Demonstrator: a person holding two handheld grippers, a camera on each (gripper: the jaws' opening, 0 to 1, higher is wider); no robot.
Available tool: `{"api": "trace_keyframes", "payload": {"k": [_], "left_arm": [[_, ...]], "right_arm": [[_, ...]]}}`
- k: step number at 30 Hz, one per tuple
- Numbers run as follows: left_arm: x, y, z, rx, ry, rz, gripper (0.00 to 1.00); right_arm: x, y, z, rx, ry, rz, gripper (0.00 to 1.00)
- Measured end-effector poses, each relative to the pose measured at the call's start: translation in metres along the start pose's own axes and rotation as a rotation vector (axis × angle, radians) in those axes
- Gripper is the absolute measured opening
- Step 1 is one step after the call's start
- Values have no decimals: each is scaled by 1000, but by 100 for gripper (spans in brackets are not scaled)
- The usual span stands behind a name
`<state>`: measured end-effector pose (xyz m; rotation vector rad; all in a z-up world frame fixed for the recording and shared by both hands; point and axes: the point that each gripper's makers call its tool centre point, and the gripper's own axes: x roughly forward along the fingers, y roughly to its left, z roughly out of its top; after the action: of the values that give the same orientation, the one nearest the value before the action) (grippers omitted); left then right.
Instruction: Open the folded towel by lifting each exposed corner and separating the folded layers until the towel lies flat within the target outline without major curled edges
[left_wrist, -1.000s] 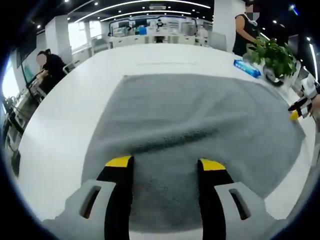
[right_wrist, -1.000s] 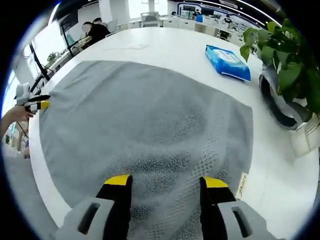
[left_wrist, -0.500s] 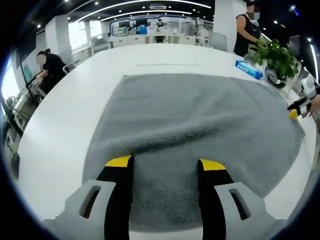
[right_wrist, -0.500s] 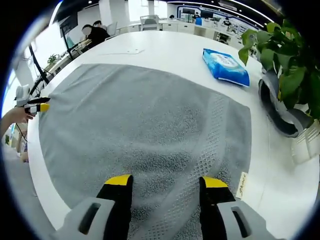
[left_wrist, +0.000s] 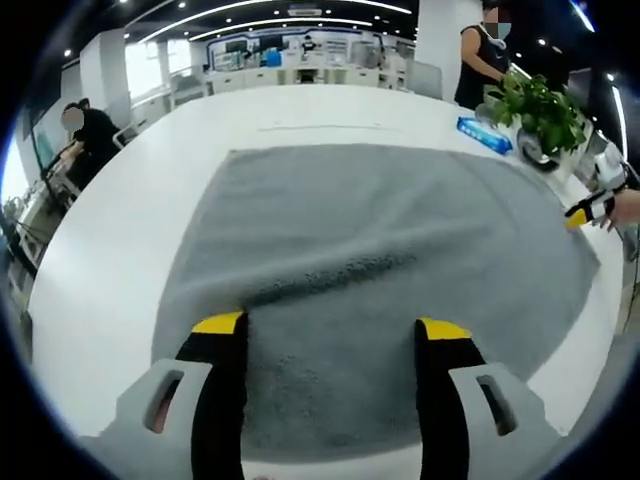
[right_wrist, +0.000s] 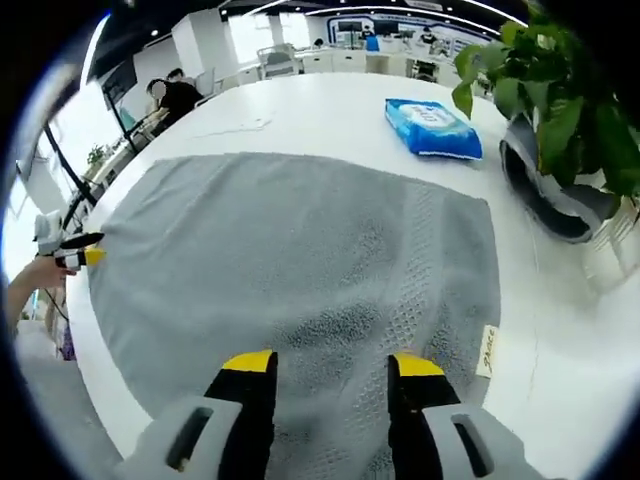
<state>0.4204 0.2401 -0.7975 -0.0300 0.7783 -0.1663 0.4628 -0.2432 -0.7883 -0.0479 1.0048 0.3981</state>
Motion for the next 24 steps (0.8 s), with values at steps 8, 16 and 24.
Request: {"api": "trace_keyframes", "payload": {"k": [8, 16, 24], "left_arm": [[-30, -12, 5, -168, -64, -21, 81], [-92, -45, 32, -163, -258, -93, 82], [-146, -77, 62, -159, -460, -145, 91]], "right_arm": [[-50, 34, 25, -16, -193, 33, 55], [-107, 74, 30, -12, -371, 60, 58], [-146, 95, 18, -9, -534, 19, 66]]}}
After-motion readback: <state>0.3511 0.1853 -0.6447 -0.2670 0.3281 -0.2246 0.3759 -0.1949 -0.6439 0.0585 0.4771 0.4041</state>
